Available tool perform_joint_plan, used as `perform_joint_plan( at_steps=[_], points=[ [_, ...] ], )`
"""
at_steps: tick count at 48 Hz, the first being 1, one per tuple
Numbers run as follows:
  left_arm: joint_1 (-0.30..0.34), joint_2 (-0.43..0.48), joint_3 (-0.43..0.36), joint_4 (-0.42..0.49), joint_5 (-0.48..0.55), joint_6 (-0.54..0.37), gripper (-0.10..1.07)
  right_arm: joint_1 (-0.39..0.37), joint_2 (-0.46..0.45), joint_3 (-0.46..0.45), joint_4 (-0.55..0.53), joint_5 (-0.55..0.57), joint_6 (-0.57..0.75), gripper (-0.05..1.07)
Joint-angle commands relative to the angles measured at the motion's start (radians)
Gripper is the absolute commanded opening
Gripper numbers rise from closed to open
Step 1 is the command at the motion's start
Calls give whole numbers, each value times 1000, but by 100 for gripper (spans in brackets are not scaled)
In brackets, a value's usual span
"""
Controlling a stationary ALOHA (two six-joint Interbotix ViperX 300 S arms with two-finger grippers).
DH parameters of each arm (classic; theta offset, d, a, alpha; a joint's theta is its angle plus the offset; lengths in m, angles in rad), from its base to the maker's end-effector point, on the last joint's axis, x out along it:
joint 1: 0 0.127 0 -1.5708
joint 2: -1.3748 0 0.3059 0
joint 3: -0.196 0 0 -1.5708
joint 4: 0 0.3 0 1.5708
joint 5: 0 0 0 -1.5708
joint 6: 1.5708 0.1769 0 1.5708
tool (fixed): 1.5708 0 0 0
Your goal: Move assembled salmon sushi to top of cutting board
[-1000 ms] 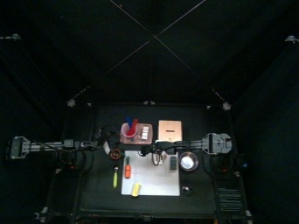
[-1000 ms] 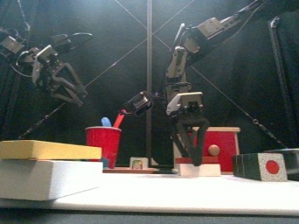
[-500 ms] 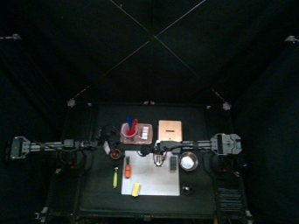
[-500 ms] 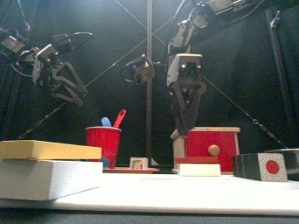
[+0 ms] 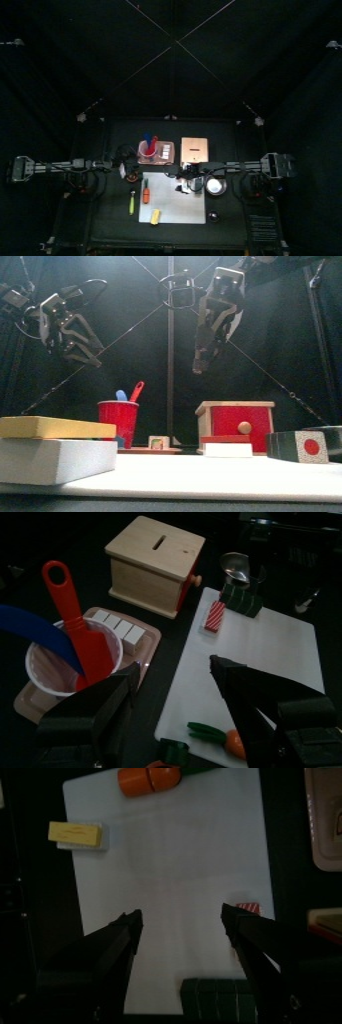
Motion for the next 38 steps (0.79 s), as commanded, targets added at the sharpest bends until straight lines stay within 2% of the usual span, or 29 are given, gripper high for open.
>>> perform_joint_plan(
  at_steps=[1,11,20,28,38],
  points=[
    [-2,0,-38,9,-18,2,93,8,-63,54,25,-91,-3,94],
    [-6,0,-51,29,-38,0,93,44,-127,158,20,-250,-2,94],
    [-35,15,-69,32,-35,0,93,61,-212,270,25,-402,-2,94],
    [-48,60,-95,83,-31,2,93,84,-310,383,5,-589,-5,94],
    [-51,84,-112,95,-29,0,93,86,-347,468,-3,-673,-2,94]
  ],
)
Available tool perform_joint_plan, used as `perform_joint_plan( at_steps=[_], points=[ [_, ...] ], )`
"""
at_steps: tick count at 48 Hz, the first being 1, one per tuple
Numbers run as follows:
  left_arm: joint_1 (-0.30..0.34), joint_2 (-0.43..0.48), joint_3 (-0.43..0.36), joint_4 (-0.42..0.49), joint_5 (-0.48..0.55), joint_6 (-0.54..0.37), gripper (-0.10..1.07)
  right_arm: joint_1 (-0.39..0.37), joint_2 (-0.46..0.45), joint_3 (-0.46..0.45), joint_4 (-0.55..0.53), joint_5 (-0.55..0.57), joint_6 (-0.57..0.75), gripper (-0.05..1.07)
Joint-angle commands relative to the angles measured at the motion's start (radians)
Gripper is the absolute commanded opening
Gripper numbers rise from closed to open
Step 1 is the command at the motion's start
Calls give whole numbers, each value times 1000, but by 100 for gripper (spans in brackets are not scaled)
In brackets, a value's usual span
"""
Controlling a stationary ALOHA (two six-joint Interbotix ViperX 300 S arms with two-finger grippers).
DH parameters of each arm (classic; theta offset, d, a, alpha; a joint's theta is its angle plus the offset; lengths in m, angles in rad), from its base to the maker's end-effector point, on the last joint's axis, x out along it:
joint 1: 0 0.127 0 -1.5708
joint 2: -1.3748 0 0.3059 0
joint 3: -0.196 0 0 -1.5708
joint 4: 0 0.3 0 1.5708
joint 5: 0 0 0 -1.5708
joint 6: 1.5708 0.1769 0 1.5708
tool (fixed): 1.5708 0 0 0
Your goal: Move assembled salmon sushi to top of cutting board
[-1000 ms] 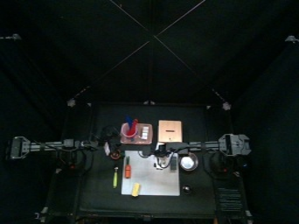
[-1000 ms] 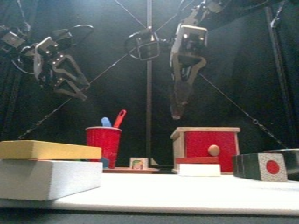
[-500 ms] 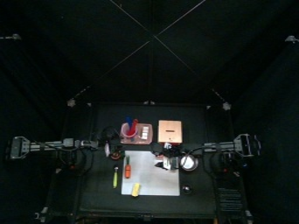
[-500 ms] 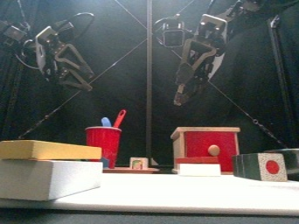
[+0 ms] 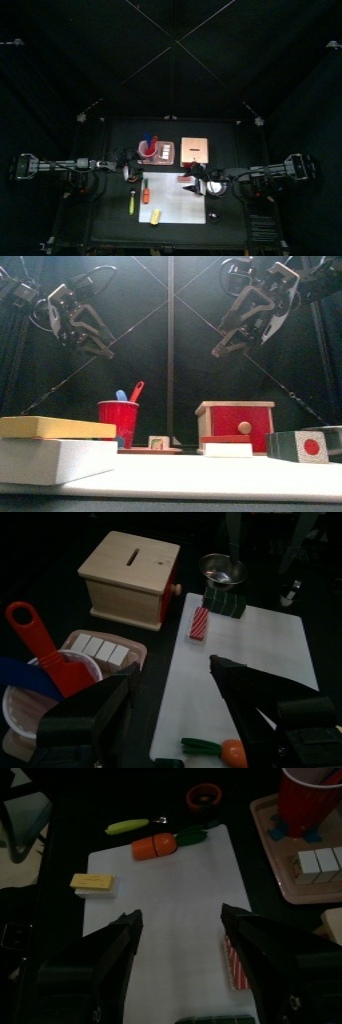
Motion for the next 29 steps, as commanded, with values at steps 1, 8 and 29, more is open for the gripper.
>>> perform_joint_plan(
  at_steps=[1,8,29],
  points=[
    [-3,2,-29,3,2,-2,93,-3,-25,15,3,-34,0,94],
    [-3,2,-29,3,3,0,93,-5,-25,28,5,-54,0,94],
    [-8,3,6,-55,3,-2,93,-8,-23,38,-3,-60,-2,94]
  ],
)
